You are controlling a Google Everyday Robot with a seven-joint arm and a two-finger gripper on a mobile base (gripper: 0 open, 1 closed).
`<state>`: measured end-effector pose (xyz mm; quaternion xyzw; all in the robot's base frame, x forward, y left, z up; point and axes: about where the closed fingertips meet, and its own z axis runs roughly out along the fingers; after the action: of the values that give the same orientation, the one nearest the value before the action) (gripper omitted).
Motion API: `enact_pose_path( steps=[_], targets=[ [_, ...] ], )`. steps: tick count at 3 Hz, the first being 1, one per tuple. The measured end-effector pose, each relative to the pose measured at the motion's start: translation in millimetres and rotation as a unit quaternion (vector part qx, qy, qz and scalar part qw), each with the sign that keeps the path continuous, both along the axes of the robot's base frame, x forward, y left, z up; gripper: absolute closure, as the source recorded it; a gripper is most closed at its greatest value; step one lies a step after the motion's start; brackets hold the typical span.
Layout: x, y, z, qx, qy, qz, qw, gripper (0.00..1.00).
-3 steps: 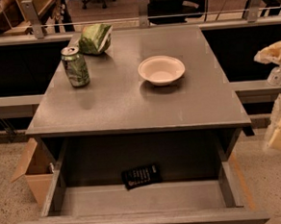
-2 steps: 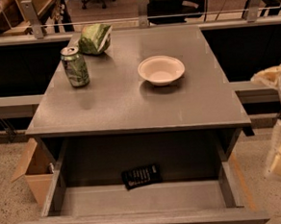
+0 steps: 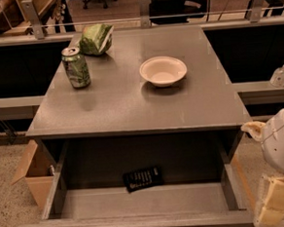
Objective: Pick rxbar chocolate from top drawer and place on counter
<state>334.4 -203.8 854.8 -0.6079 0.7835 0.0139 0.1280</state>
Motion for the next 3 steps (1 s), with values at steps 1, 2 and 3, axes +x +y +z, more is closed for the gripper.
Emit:
enact_pose_path(
  steps=[1,2,3],
  targets=[
    [0.0,0.0,0.0,0.000,0.000,0.000,1.0000,0.00],
    [-0.1,0.0,-7.1,0.023,0.004,-0.002,0.9997,0.00],
    [4.8,12.2,-29.7,0.057,0.025,0.002,0.9980,0.00]
  ],
)
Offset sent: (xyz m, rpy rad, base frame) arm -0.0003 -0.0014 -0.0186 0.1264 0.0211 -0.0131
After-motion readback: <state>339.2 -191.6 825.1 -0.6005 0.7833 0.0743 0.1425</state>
